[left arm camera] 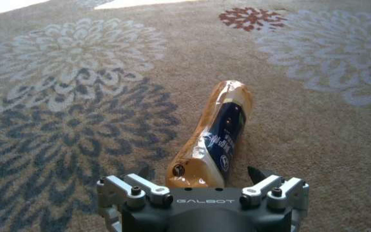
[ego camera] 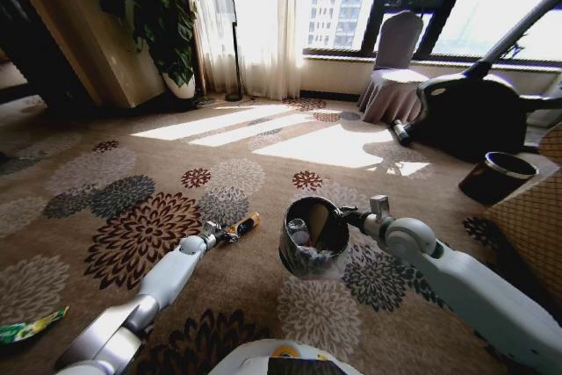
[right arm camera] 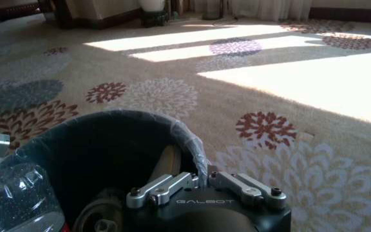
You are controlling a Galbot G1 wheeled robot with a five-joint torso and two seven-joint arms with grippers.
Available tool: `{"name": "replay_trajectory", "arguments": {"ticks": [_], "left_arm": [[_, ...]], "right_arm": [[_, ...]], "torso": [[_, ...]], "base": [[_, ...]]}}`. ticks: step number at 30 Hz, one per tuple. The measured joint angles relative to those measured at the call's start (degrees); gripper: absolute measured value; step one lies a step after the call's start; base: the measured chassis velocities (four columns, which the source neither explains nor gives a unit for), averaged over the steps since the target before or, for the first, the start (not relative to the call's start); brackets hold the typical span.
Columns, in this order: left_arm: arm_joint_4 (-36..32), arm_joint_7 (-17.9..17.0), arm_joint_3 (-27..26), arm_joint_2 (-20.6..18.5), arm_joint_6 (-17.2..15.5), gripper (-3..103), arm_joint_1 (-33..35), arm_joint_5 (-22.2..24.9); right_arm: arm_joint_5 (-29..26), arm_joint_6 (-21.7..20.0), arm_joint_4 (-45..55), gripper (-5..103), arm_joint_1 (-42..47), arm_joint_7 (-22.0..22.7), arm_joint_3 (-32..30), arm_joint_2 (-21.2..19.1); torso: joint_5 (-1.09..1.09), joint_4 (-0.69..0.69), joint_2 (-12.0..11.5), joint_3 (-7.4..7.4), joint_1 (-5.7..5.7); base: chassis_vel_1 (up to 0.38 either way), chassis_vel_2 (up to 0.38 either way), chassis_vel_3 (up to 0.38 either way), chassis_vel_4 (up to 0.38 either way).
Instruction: Pick up the trash from the ground and place it into the trash bin.
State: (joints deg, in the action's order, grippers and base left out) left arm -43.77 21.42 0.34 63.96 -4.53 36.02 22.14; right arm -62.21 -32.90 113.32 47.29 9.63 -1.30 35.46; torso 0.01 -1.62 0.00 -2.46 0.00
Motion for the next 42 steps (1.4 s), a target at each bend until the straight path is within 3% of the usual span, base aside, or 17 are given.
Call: {"name": "replay_trajectory", "arguments": {"ticks": [15,34,42], "left_arm": [[-3.56,-0.64,-0.22,-0.93,-1.64,100,1.61,0.16],[-6.42,-0.91,-0.01,0.30,-3.44,100,4.80,-0.79],[-5.42,-1.76,-0.29,1.15,-2.70,103,5.44,-3.82]], "right_arm": [[1.45,0.83,-0.83,2,-1.05,-2.10,0.51,0.72],[1.62,0.75,-1.48,2,-3.63,-1.00,3.11,1.61],[1.47,0.92,-1.18,2,-2.59,-1.05,2.45,1.05]], "torso": [[-0.01,-0.01,0.00,0.01,0.00],[-0.01,-0.01,0.00,0.01,0.00],[-0.02,0.00,0.00,0.01,0.00]], "base": [[-0.005,0.006,0.009,-0.008],[-0.068,0.066,0.072,-0.075],[0.000,0.000,0.000,0.000]]}}
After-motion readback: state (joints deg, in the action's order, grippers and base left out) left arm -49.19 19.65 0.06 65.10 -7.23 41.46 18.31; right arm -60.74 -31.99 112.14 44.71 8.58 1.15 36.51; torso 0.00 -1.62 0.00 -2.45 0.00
